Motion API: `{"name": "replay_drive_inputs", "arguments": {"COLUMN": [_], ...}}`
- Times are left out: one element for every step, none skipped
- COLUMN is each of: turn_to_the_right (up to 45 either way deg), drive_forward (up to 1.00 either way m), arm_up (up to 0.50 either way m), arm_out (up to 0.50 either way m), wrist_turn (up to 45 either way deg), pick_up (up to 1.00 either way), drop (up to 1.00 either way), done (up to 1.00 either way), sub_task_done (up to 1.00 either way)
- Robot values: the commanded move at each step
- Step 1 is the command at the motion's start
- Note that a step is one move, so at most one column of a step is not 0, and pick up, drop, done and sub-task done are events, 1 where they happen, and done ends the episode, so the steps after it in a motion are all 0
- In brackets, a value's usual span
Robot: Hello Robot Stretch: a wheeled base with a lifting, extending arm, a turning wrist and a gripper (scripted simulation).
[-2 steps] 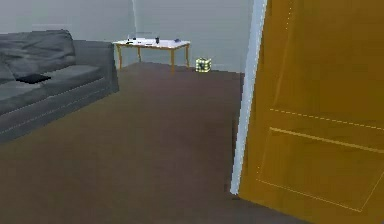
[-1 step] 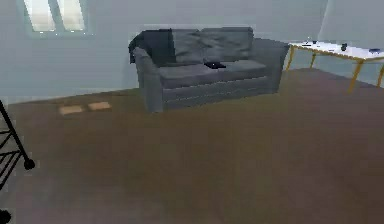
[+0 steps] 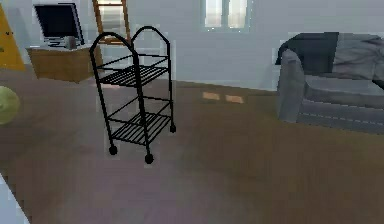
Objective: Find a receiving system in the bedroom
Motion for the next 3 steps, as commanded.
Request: {"name": "replay_drive_inputs", "arguments": {"turn_to_the_right": [0.0,-45.0,-12.0], "drive_forward": [0.80,0.00,0.00], "arm_up": [0.00,0.00,0.00], "arm_out": [0.00,0.00,0.00], "wrist_turn": [0.0,0.0,0.0], "pick_up": [0.00,0.00,0.00], "drop": [0.00,0.00,0.00], "done": [0.00,0.00,0.00], "sub_task_done": [0.00,0.00,0.00]}}
